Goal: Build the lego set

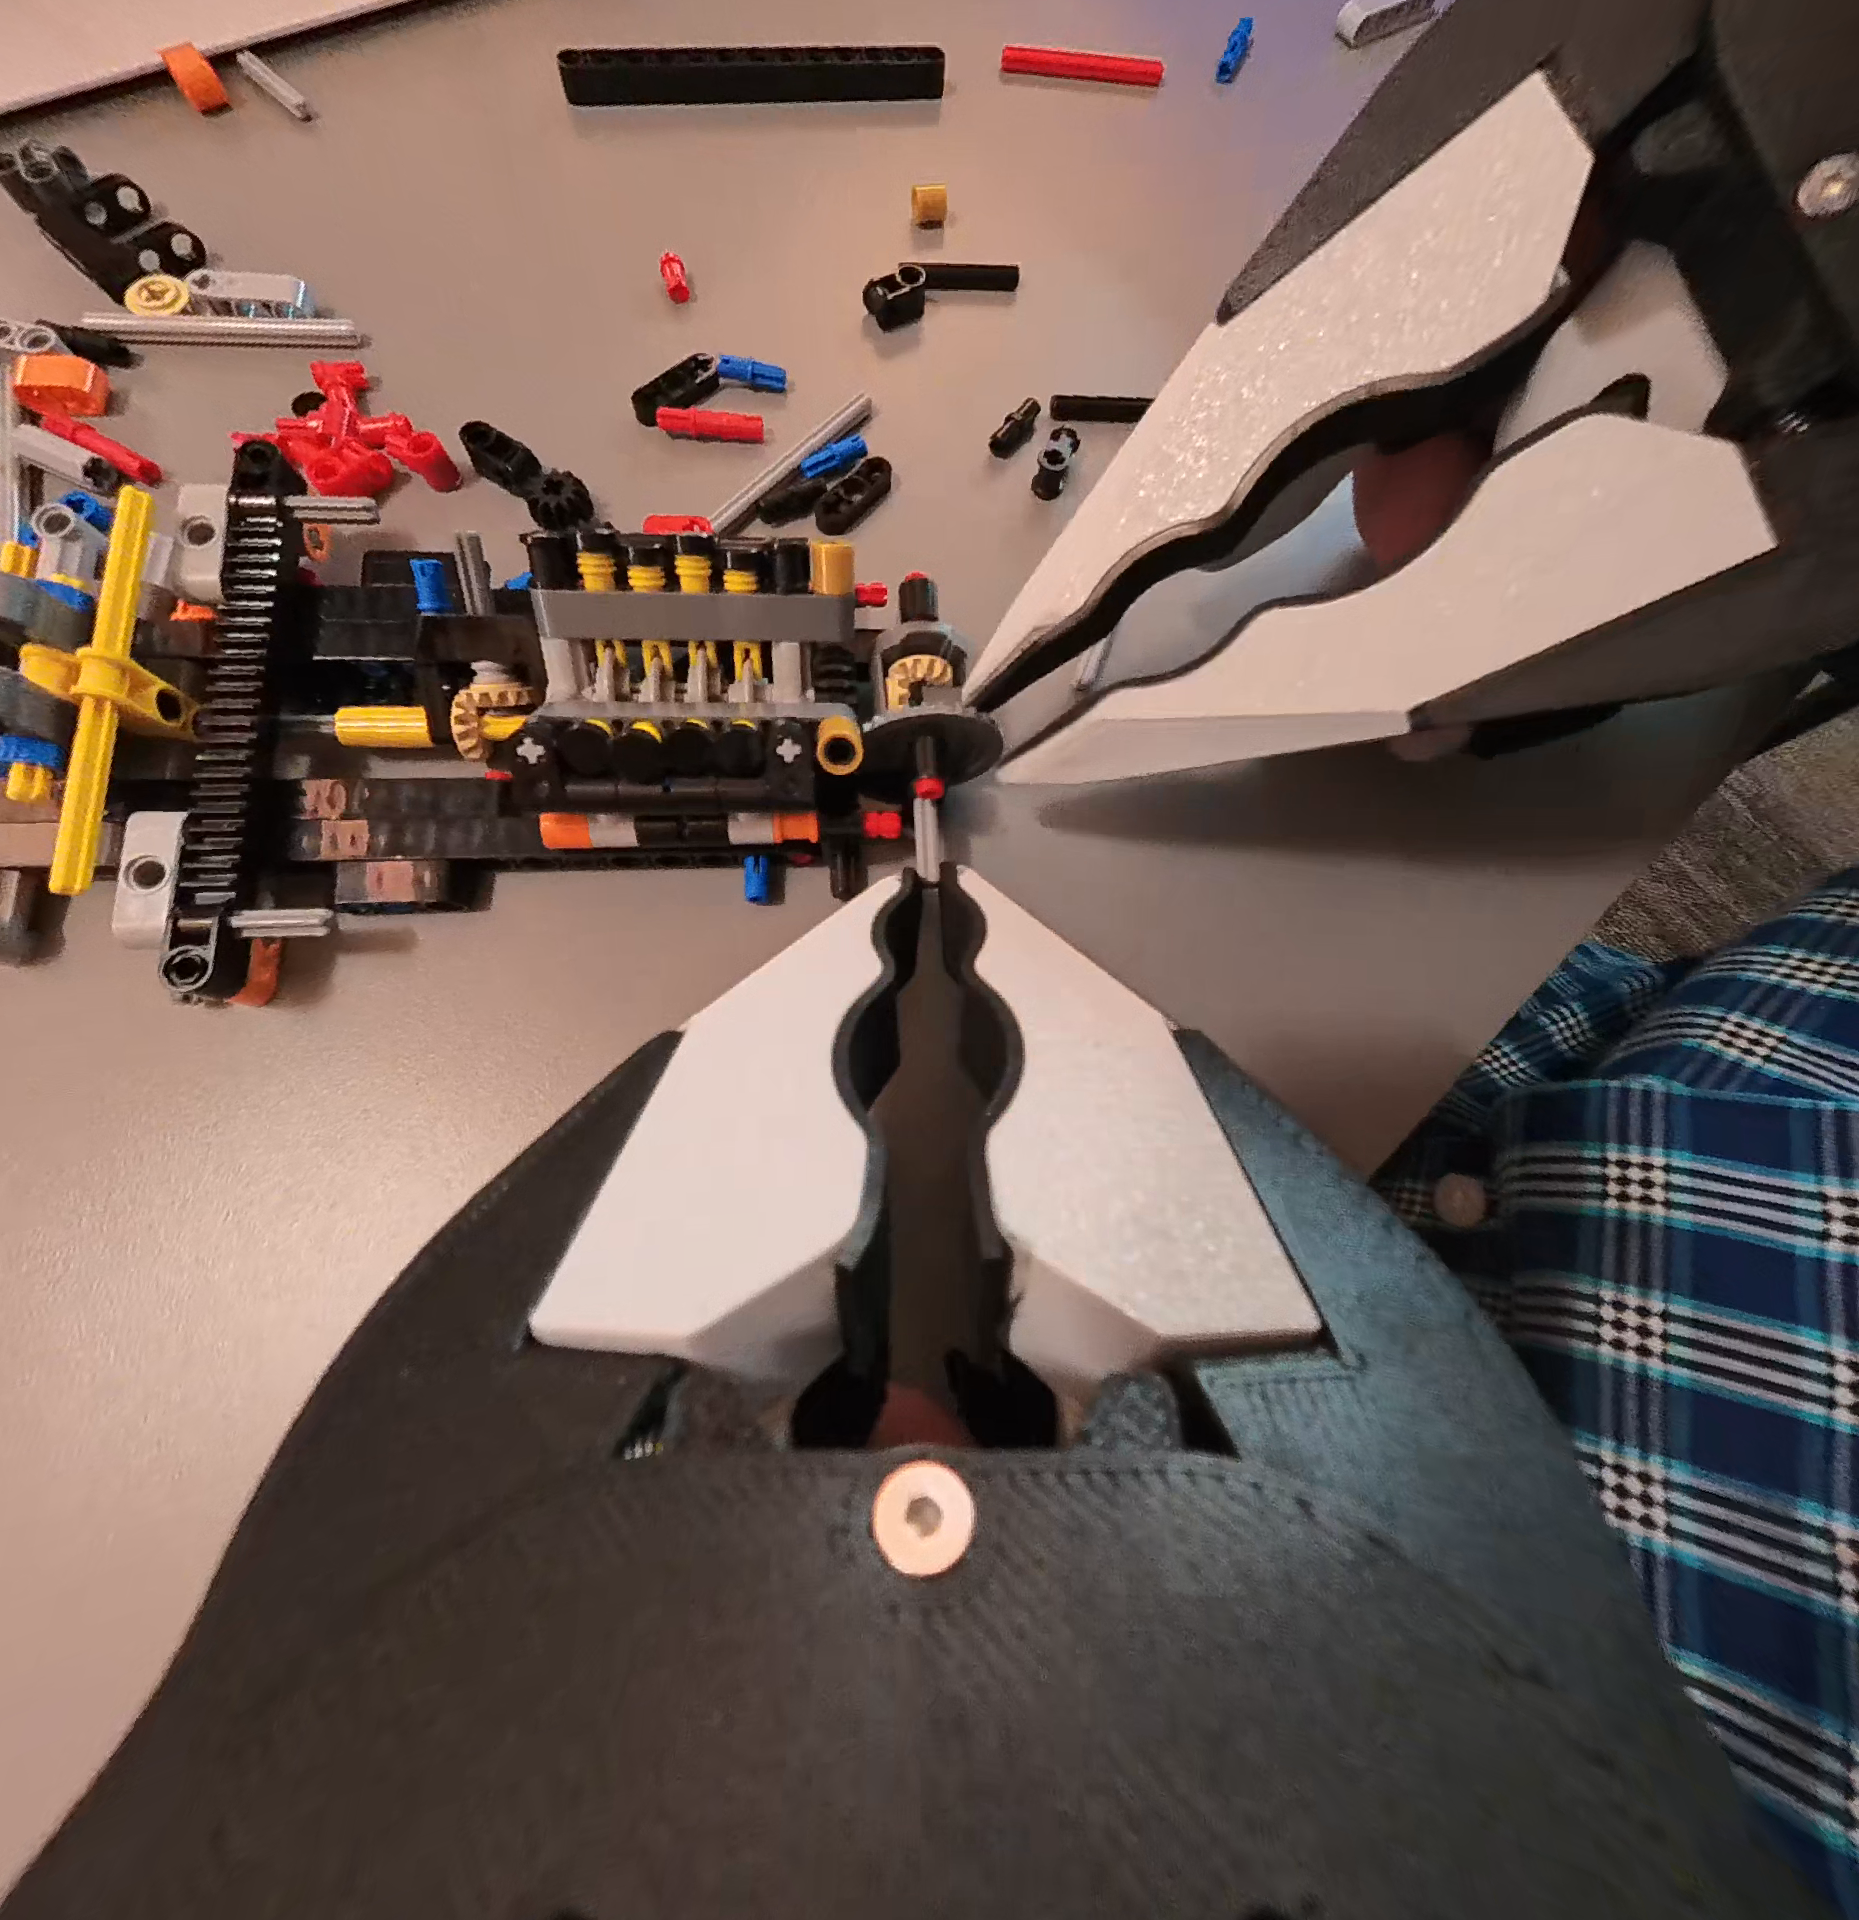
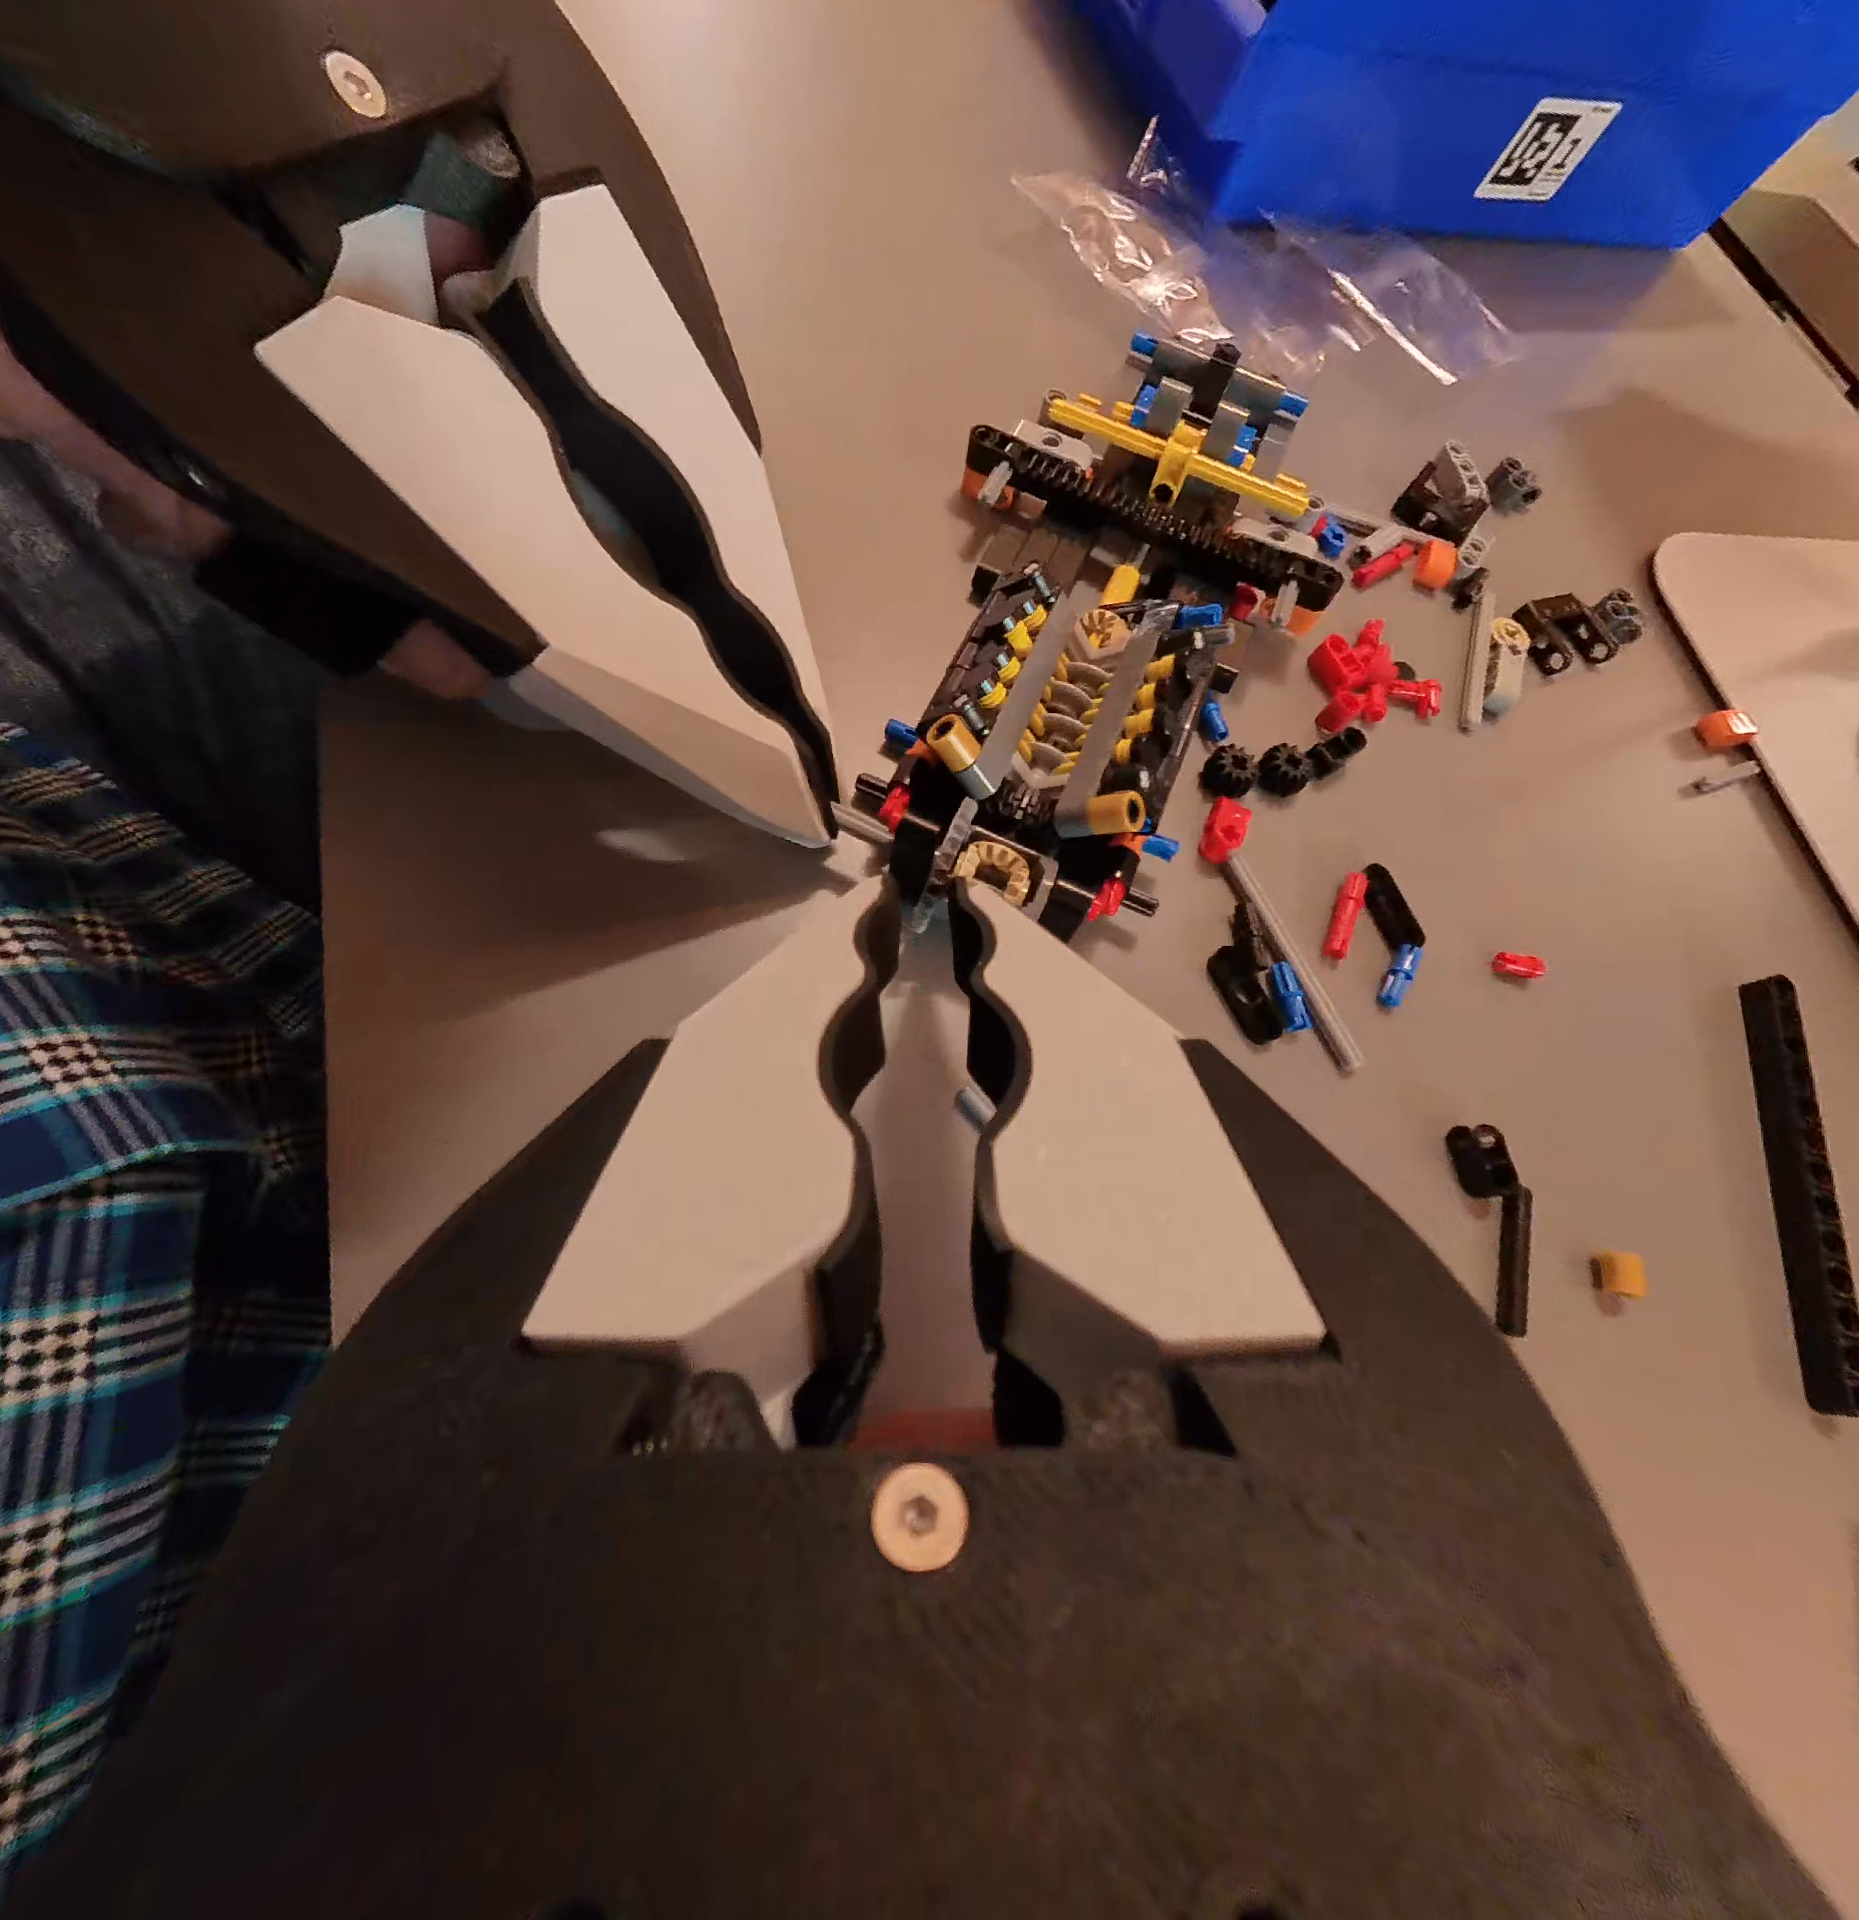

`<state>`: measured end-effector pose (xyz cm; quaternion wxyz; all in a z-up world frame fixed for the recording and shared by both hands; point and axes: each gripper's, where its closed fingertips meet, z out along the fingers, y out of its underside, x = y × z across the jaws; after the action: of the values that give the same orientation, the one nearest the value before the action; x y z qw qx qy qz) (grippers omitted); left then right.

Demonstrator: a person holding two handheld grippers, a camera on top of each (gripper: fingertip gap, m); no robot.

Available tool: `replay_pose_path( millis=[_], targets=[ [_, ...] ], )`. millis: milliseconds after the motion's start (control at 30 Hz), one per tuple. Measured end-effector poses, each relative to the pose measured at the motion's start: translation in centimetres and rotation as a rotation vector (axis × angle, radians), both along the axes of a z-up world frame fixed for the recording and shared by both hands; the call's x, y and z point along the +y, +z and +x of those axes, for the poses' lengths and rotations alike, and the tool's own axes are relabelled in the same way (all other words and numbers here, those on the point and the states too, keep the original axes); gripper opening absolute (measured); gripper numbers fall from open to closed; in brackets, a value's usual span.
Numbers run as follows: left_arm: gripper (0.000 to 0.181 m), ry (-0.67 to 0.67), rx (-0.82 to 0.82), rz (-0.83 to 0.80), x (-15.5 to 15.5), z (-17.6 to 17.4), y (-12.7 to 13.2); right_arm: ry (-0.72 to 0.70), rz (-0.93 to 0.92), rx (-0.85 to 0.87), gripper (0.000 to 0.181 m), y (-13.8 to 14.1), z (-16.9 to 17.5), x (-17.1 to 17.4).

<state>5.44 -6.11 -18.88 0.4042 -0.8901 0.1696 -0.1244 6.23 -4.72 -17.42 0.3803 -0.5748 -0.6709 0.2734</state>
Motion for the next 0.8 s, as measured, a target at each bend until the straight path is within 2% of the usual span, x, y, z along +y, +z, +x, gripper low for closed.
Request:
replay_pose_path(
  millis=[367, 800],
  targets=[
    [0.002, 0.002, -0.012, -0.001, 0.02, -0.01, 0.05, -0.032, 0.016, 0.002, 0.001, 0.01, -0.08, 0.21],
    [0.002, 0.002, -0.003, -0.009, 0.04, 0.03, -0.09, -0.066, -0.05, 0.002, 0.001, 0.08, 0.48, 0.15]
  ],
)
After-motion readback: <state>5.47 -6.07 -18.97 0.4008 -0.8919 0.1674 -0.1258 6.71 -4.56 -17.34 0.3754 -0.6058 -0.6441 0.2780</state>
